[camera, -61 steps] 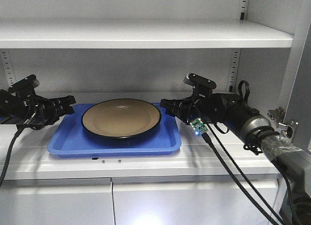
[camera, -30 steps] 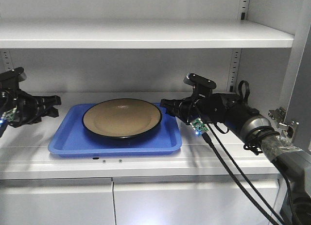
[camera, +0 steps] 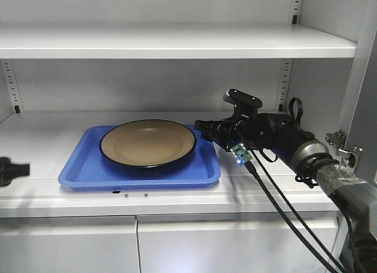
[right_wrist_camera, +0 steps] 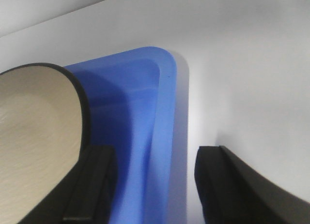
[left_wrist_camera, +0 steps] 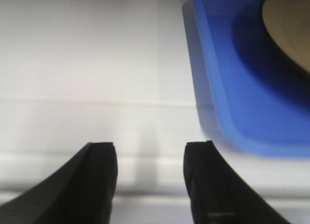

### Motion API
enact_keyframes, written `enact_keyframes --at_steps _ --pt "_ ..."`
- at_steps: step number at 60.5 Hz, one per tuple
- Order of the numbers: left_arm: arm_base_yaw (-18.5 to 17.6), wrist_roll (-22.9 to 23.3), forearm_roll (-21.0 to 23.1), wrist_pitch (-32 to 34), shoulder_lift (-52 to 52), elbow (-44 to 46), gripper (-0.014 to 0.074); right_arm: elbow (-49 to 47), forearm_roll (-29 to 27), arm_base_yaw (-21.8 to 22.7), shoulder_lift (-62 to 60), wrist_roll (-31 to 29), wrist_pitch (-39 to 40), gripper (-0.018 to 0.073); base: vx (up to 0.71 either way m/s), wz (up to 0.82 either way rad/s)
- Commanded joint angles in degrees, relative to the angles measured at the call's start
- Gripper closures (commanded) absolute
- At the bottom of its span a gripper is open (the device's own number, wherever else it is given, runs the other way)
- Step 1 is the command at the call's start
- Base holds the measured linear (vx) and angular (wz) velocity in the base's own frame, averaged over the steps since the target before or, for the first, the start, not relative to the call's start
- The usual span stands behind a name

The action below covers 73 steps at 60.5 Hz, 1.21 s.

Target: Place disk in tray to left cabinet

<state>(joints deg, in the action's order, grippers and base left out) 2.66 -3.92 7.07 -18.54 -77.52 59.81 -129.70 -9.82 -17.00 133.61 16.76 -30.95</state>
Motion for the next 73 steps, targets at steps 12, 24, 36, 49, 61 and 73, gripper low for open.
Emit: enact_keyframes --at_steps 12,24,36,49,61,73 --pt "-0.04 -0.10 -2.75 7.80 20.67 -21.11 0.0248 -1.97 0.12 -0.02 -4.62 -0.12 4.56 0.0122 0.00 0.00" --pt "-0.04 0.02 -9.32 16.75 35.85 -36.85 0.0486 -1.97 0.12 -0.02 -4.62 -0.12 4.56 0.0122 0.00 0.00" --pt "-0.04 0.02 -8.82 24.28 49.46 -49.41 0.0607 -1.97 0.12 -0.02 -4.62 -0.12 4.56 0.0122 0.00 0.00" --pt "-0.04 0.02 -3.62 32.41 64.62 -61.58 0.0604 -1.97 0.12 -0.02 -4.62 -0.12 4.56 0.0122 0.00 0.00" --pt "-0.04 0.02 -4.26 25.68 76.99 -63.20 0.0604 -1.97 0.12 -0.02 -4.62 -0.12 4.61 0.0122 0.00 0.00" --pt "-0.04 0.02 -4.14 24.90 78.17 -63.20 0.0604 -1.97 0.12 -0.02 -4.55 -0.12 4.57 0.0122 0.00 0.00"
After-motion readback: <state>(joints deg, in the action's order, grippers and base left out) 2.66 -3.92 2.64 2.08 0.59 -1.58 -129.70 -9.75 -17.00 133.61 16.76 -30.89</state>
